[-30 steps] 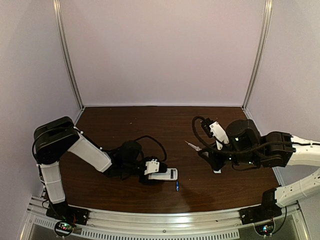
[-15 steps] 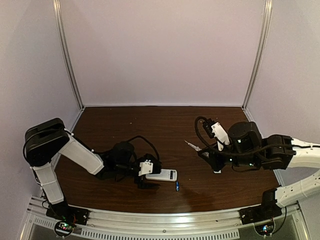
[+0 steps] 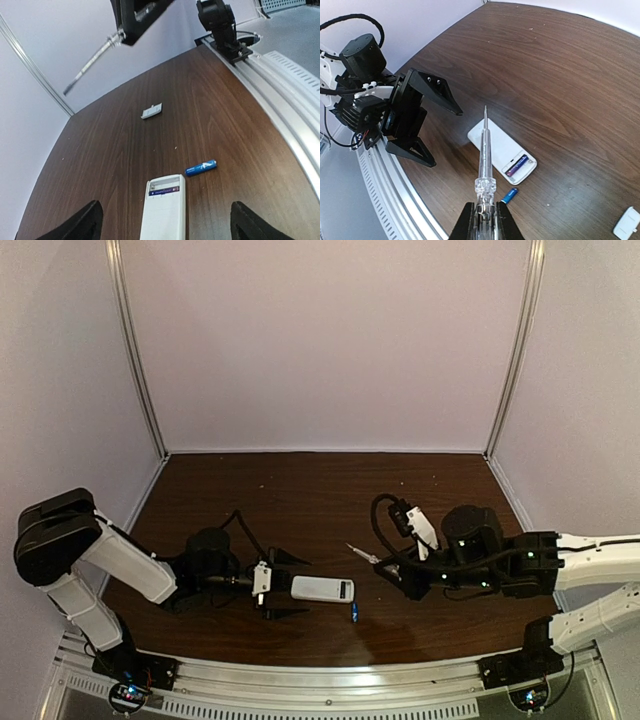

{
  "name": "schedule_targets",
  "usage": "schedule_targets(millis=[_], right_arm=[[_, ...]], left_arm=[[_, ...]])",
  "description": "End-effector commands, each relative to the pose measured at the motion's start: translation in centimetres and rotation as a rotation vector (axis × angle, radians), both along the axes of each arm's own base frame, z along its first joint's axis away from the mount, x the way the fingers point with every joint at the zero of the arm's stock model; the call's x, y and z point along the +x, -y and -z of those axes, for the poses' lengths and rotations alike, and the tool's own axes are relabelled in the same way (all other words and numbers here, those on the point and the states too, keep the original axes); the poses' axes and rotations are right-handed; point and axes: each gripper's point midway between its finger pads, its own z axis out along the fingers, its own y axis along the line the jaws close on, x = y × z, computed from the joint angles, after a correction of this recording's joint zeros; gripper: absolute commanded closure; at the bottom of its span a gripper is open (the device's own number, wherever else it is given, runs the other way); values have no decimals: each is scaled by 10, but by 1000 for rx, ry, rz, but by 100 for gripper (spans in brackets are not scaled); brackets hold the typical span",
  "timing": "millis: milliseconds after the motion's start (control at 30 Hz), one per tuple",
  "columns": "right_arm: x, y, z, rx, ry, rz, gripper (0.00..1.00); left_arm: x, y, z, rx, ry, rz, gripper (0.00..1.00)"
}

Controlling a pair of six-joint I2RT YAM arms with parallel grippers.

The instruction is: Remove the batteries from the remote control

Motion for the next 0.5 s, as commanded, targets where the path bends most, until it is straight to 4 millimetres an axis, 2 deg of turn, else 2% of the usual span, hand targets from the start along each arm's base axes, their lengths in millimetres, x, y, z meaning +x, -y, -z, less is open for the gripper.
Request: schedule_targets(millis=[0, 167, 267, 367, 467], right_arm=[[-13, -23, 7, 121, -71, -78, 100], [-29, -38, 28, 138, -139, -148, 100], [-41, -50, 36, 147, -173, -205, 100], [-50, -65, 39, 143, -190, -248, 100], [-60, -81, 42, 125, -198, -287, 100]], left_arm=[[-21, 1, -36, -156, 7, 96, 12], [-36, 0, -35, -196, -22, 129, 12], [-41, -3, -31, -193, -29, 138, 16], [-46, -2, -25, -174, -36, 147, 17], [-49, -1, -21, -155, -45, 153, 23]])
